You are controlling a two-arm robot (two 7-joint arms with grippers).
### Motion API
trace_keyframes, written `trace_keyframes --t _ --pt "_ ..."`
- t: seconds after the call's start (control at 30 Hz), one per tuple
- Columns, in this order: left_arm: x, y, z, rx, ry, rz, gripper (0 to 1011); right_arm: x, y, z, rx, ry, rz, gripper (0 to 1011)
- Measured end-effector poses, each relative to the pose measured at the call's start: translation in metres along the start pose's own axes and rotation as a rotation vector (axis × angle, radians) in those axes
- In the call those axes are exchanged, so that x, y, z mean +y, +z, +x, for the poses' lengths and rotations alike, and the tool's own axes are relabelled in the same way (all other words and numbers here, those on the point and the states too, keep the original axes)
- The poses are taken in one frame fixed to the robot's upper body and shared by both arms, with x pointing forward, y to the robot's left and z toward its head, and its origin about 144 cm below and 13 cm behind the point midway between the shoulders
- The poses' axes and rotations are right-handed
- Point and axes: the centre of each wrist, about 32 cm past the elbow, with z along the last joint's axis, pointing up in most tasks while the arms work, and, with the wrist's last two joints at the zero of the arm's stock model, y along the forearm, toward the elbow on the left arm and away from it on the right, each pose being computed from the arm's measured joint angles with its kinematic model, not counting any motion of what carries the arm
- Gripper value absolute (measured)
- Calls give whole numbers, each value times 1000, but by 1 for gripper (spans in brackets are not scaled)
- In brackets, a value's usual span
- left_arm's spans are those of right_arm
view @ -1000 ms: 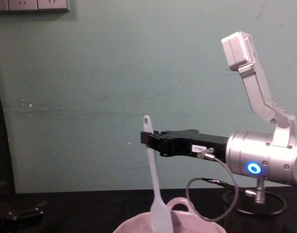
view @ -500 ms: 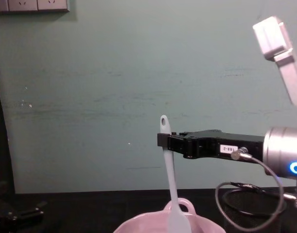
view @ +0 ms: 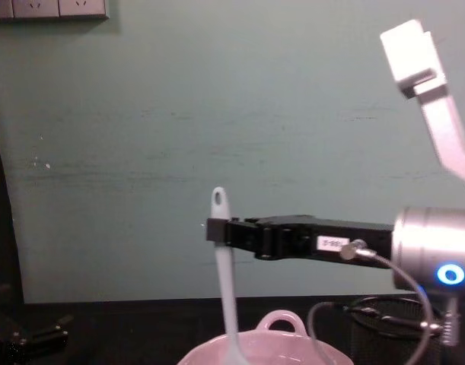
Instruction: Use the one hand to pick up the spoon and stir the clear water in the bowl.
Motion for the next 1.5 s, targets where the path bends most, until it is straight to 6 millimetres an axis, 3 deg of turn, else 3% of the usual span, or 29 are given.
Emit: trace_keyframes --t 0.4,0.67,1.07,1.5 --pt "0 0 0 0 0 0 1011 35 -13 17 28 -1 78 123" --pt "0 0 0 0 0 0 1011 45 -19 29 -11 -61 115 123" --pt "0 0 0 0 0 0 1011 26 -15 38 -115 -177 115 123" --pt "0 0 0 0 0 0 1011 -6 -6 27 -155 -174 37 123"
